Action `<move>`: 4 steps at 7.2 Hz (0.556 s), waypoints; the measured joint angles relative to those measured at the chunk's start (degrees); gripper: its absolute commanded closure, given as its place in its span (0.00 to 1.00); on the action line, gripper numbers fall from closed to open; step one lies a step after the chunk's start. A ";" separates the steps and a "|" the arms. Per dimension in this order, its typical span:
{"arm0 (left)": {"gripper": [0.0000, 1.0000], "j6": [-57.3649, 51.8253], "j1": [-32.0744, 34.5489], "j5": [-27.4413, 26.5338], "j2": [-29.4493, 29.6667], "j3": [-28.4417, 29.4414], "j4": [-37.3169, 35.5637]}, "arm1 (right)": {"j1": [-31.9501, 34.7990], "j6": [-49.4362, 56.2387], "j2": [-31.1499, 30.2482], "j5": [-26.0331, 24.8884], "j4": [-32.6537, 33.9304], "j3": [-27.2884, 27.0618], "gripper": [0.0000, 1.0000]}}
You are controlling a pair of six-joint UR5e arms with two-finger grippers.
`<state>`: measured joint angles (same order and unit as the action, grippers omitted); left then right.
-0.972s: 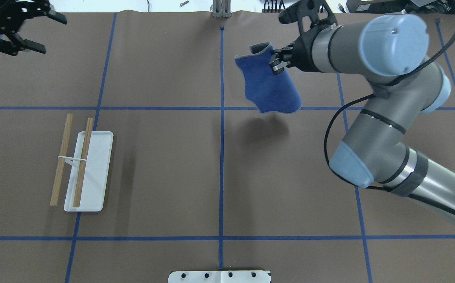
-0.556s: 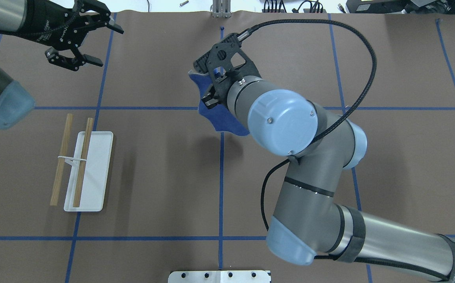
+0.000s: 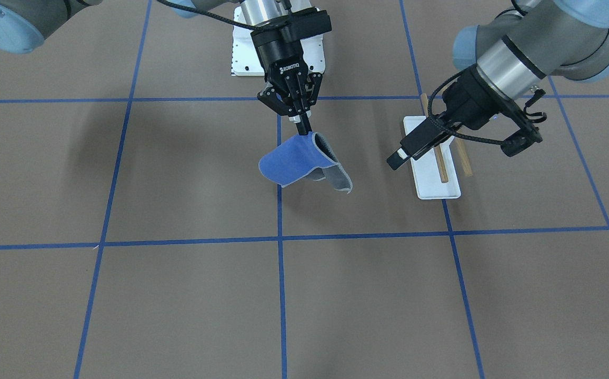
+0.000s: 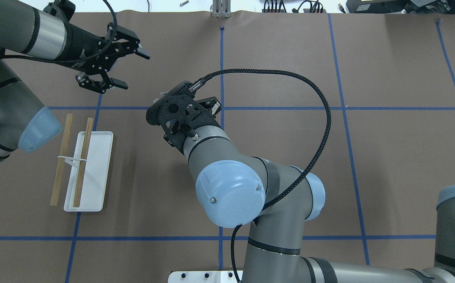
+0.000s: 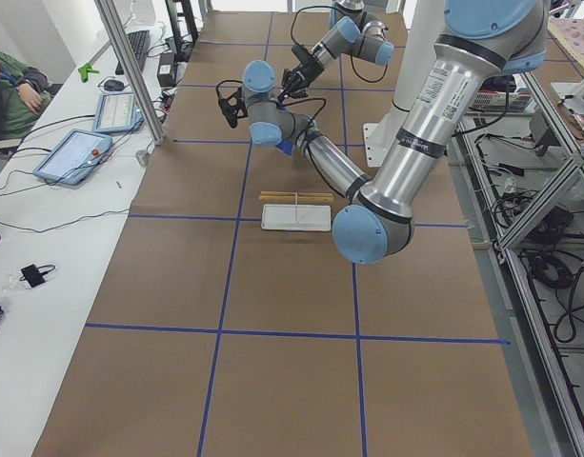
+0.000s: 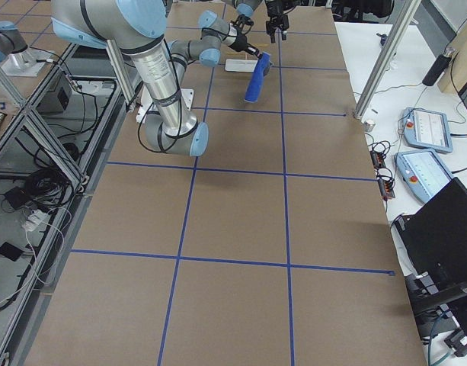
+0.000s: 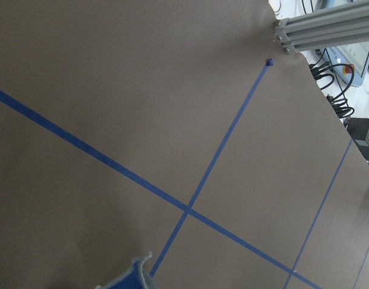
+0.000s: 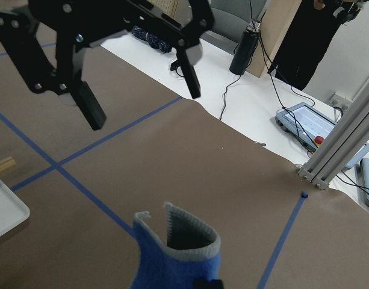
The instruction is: Hang towel on rack
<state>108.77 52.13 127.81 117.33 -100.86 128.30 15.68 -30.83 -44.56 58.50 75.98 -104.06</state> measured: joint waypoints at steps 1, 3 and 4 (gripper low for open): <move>0.06 0.43 -1.37 -0.95 0.21 0.10 -0.02 | -0.57 -0.37 1.25 -1.15 -0.03 1.59 1.00; 0.08 3.12 -3.71 -2.33 0.39 -0.36 0.03 | -0.87 -0.93 2.88 -2.11 -0.24 4.10 1.00; 0.11 4.20 -5.05 -3.70 0.42 -0.52 0.08 | -0.89 -1.17 3.04 -2.21 -0.31 4.40 1.00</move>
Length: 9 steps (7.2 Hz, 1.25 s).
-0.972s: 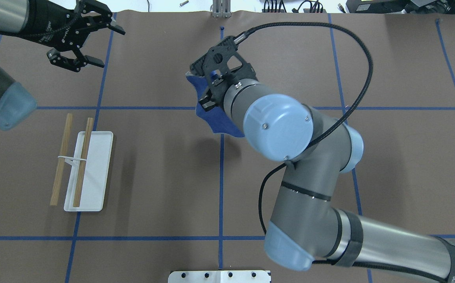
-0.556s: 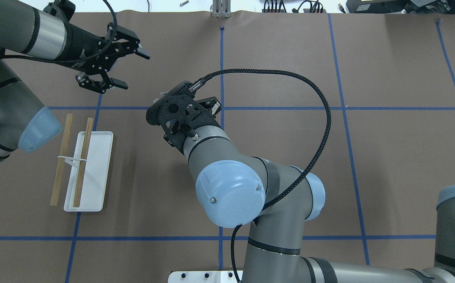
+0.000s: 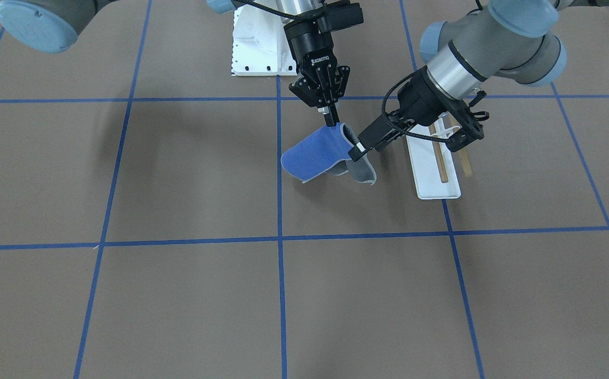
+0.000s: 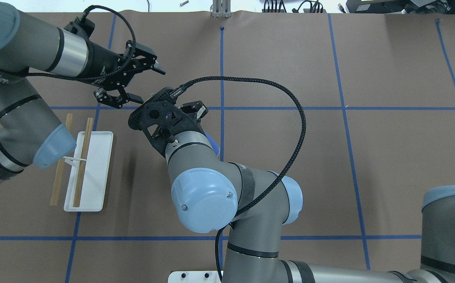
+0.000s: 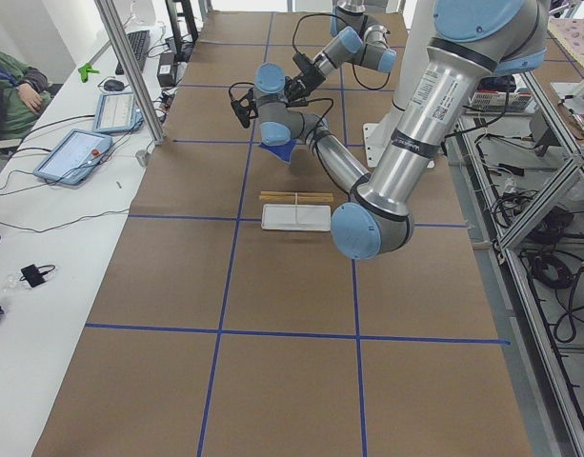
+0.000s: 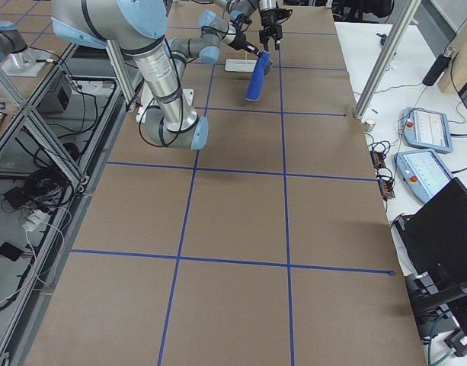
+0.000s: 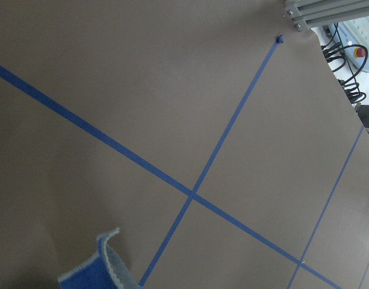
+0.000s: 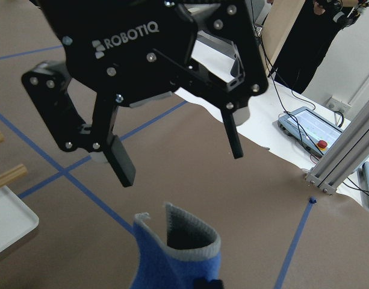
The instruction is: Hang towel on rack
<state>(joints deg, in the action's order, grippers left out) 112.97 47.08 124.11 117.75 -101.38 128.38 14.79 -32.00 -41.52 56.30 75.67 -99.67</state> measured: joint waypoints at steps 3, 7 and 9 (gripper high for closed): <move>0.76 0.75 -1.39 -2.70 -0.55 -0.19 0.05 | -0.02 -0.22 0.10 -0.05 -0.16 0.07 1.00; 1.00 0.74 -1.64 -4.21 -0.71 -0.69 0.28 | -0.02 -0.25 -0.16 -0.05 -0.32 -0.08 1.00; 1.00 0.74 -1.64 -4.23 -0.75 -0.90 0.29 | 0.05 -0.22 -0.16 -0.05 -0.37 -0.22 1.00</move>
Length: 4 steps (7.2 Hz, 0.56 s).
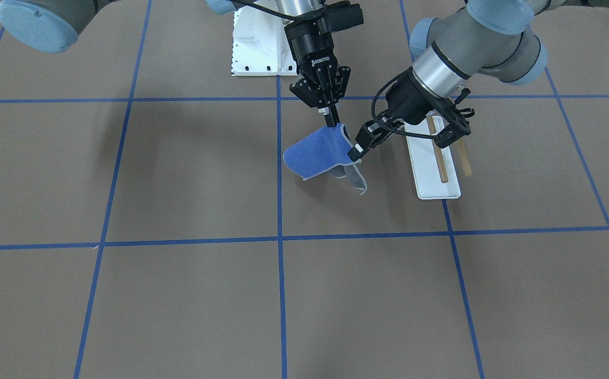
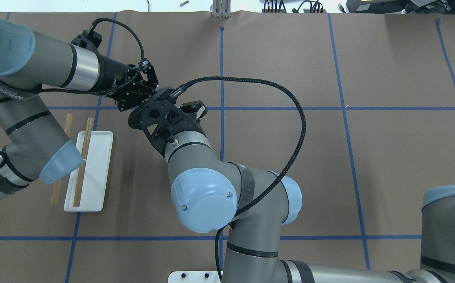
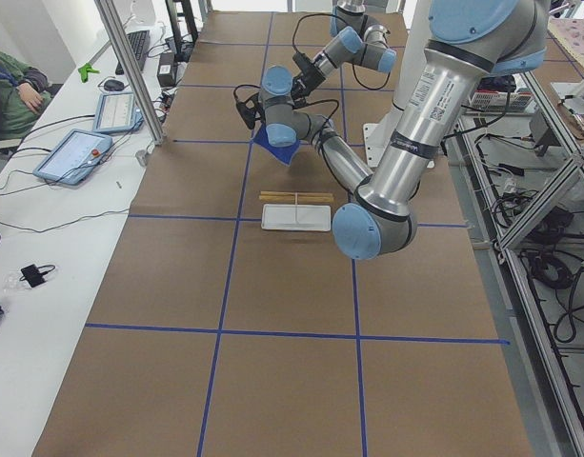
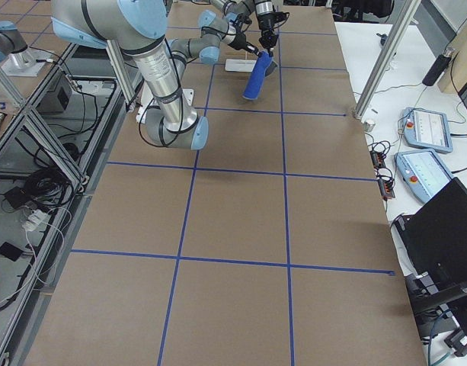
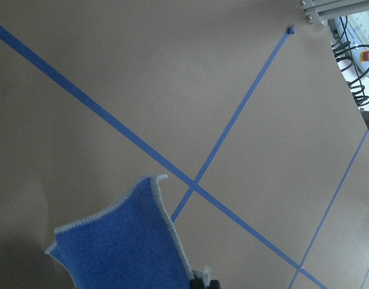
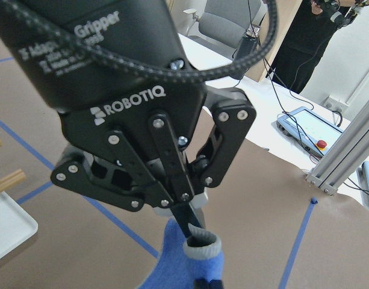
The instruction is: Hang towel on rack
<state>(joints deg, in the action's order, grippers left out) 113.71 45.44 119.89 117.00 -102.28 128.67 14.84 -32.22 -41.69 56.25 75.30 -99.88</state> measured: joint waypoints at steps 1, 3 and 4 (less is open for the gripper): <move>1.00 0.00 0.01 0.01 -0.07 -0.17 0.00 | 0.03 -0.02 -0.06 0.02 -0.06 -0.10 0.92; 1.00 -0.08 0.10 0.25 -0.19 -0.60 -0.02 | 0.08 -1.35 -0.68 0.39 -1.86 -1.53 0.01; 1.00 -0.18 0.20 0.48 -0.27 -0.62 -0.05 | 0.12 -3.90 -1.12 0.76 -3.05 -2.24 0.00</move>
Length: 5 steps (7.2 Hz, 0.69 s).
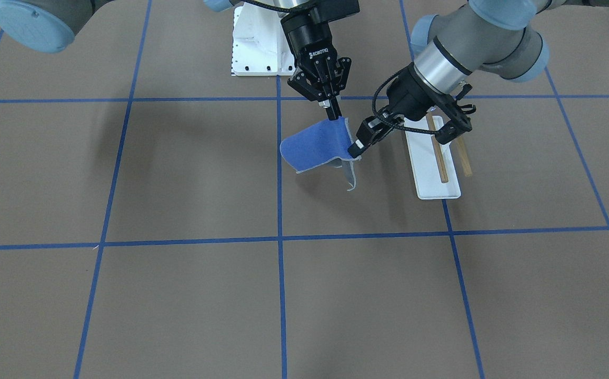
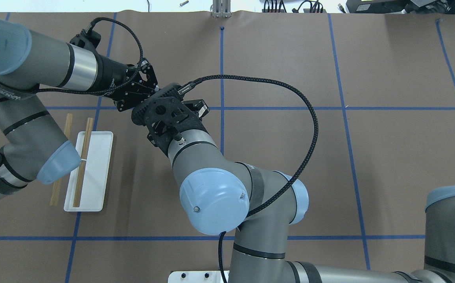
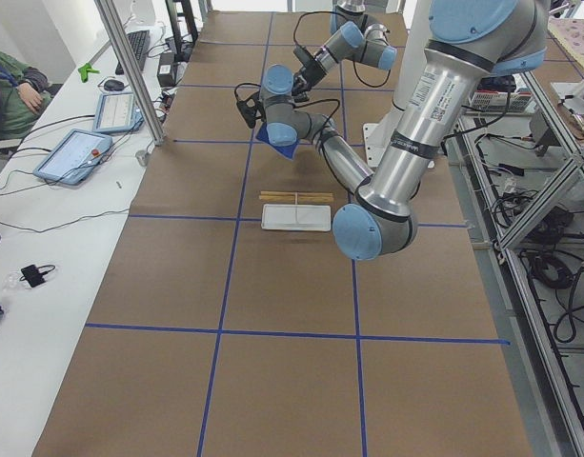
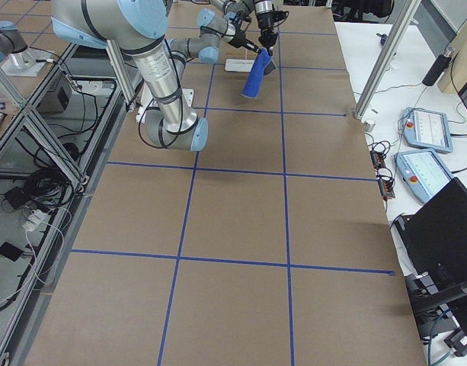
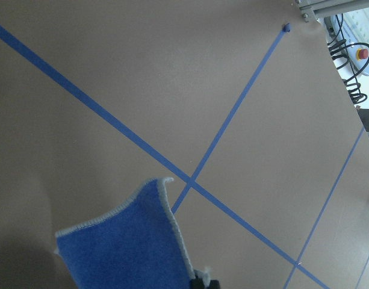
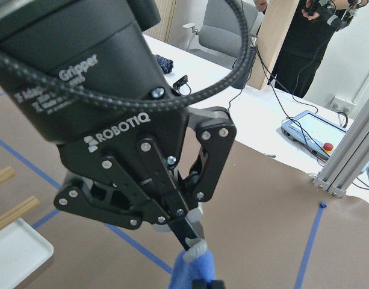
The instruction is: Hang towel on rack
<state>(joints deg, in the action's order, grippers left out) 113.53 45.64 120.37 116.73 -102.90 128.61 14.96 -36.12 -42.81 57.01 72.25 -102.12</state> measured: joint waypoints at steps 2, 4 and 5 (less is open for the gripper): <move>1.00 -0.51 0.26 0.53 -1.03 -0.72 -0.03 | 1.17 -7.84 -1.63 6.10 -0.64 -3.60 0.00; 1.00 -0.72 1.25 2.49 -3.15 -2.85 -0.03 | 7.83 -12.63 -4.81 18.69 -0.49 -6.30 0.00; 1.00 -0.75 1.99 3.45 -4.67 -4.15 -0.01 | 13.91 -13.78 -7.02 27.87 -0.28 -6.48 0.00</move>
<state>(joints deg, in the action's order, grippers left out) 112.78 47.63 123.82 112.06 -107.05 128.60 28.87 -49.90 -49.83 84.87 71.97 -108.60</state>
